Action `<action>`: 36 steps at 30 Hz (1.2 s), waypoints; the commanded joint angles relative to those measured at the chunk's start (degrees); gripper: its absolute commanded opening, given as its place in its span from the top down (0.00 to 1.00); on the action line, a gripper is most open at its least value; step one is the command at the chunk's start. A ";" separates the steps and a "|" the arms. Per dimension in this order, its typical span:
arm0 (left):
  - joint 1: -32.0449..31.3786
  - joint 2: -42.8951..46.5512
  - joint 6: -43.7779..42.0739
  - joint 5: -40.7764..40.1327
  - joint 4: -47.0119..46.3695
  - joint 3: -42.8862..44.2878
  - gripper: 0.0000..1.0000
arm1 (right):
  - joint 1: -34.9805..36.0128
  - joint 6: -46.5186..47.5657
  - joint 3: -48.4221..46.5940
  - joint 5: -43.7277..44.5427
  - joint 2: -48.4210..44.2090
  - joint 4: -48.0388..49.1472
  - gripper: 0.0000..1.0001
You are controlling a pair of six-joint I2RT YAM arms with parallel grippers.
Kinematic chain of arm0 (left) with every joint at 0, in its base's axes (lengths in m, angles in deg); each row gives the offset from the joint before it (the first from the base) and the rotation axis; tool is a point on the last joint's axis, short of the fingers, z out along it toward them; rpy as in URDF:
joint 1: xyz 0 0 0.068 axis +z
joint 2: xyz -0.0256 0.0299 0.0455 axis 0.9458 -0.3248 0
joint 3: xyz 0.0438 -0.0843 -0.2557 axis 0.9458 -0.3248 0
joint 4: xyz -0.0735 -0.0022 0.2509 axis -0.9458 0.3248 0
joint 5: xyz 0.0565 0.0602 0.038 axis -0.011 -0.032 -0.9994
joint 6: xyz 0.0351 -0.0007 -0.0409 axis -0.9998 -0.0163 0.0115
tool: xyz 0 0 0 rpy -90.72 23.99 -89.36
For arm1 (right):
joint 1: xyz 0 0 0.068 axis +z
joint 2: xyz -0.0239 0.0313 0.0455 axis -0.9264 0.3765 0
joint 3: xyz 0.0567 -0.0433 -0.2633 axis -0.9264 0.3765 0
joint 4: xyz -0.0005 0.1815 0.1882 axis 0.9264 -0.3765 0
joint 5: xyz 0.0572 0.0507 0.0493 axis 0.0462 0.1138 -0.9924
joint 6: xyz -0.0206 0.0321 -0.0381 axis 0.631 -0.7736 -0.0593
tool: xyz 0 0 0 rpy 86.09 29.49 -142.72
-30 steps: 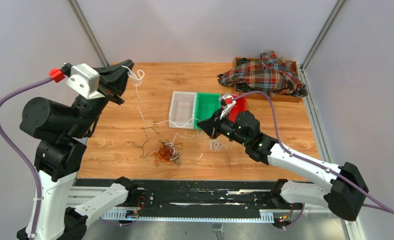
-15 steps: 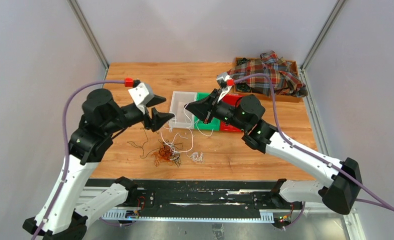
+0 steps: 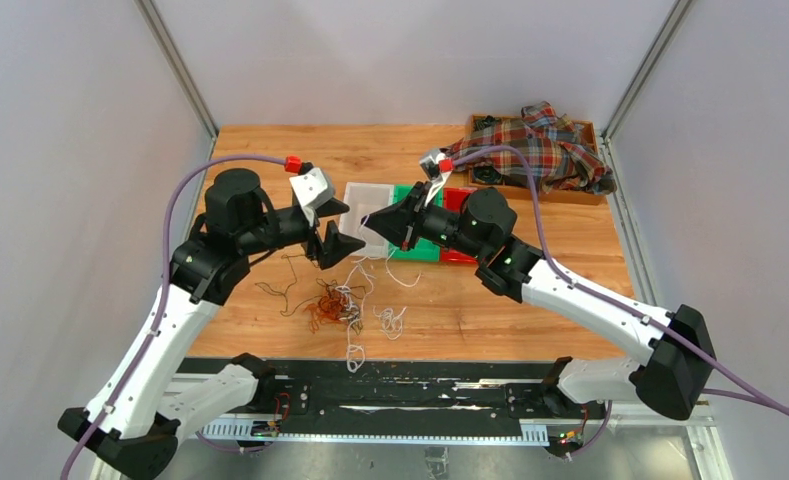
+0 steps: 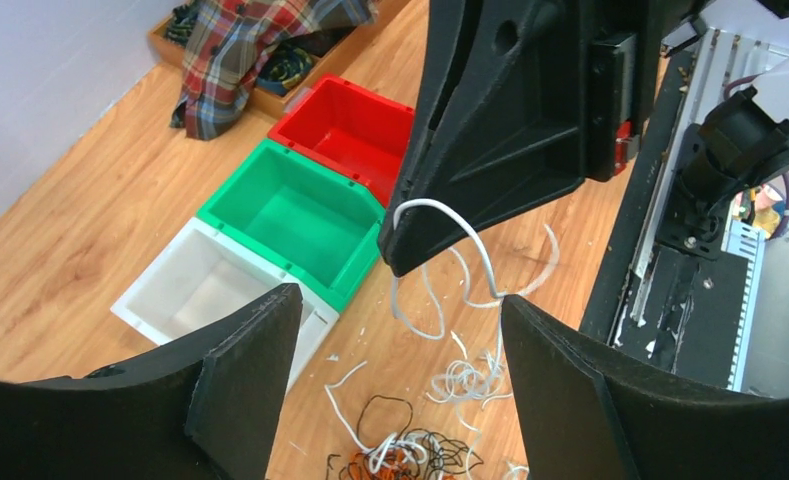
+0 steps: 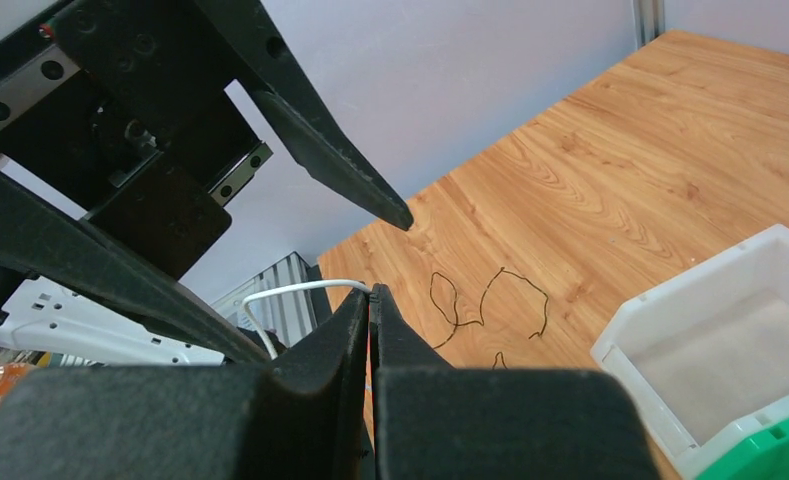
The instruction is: Untangle the cables
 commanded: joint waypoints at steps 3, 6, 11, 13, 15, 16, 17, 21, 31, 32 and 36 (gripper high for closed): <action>-0.11 -2.09 -1.62 1.18 0.02 3.25 0.22 | -5.09 -0.81 -3.95 3.13 -4.21 -2.73 0.99; -0.12 -1.10 -2.68 0.44 1.03 2.38 0.19 | -11.86 -4.24 -8.62 1.74 -5.77 -6.87 0.99; -0.16 2.35 -4.11 -1.18 3.08 -1.53 0.01 | -21.88 -8.67 -17.72 -0.94 -7.33 -11.49 1.00; -0.12 3.66 -5.67 -1.25 4.75 -2.42 0.01 | -24.39 -8.23 -20.68 -0.05 -7.55 -14.70 0.99; -0.11 4.74 -7.37 -1.74 5.93 -3.14 0.01 | -27.00 -9.00 -22.94 0.39 -7.21 -17.72 0.99; -0.17 5.19 -8.11 -2.03 6.27 -3.32 0.01 | -28.40 -9.70 -23.69 0.97 -6.94 -19.04 0.99; -0.17 5.44 -8.78 -2.12 6.73 -3.39 0.01 | -29.82 -10.51 -24.04 1.49 -6.66 -20.10 0.99; -0.15 5.88 -9.68 -2.51 8.25 -3.43 0.02 | -33.08 -9.73 -22.61 3.33 -6.10 -21.54 0.99; -0.11 6.45 -13.43 -6.70 12.10 -2.89 0.02 | -34.46 1.57 -18.62 12.63 -4.61 -25.94 0.99; -0.12 6.70 -13.62 -6.84 12.28 -2.94 0.02 | -34.44 2.08 -18.32 13.21 -4.51 -25.99 0.99; -0.13 7.29 -14.01 -7.56 12.31 -3.18 0.02 | -34.56 3.17 -18.20 14.18 -4.03 -25.96 0.99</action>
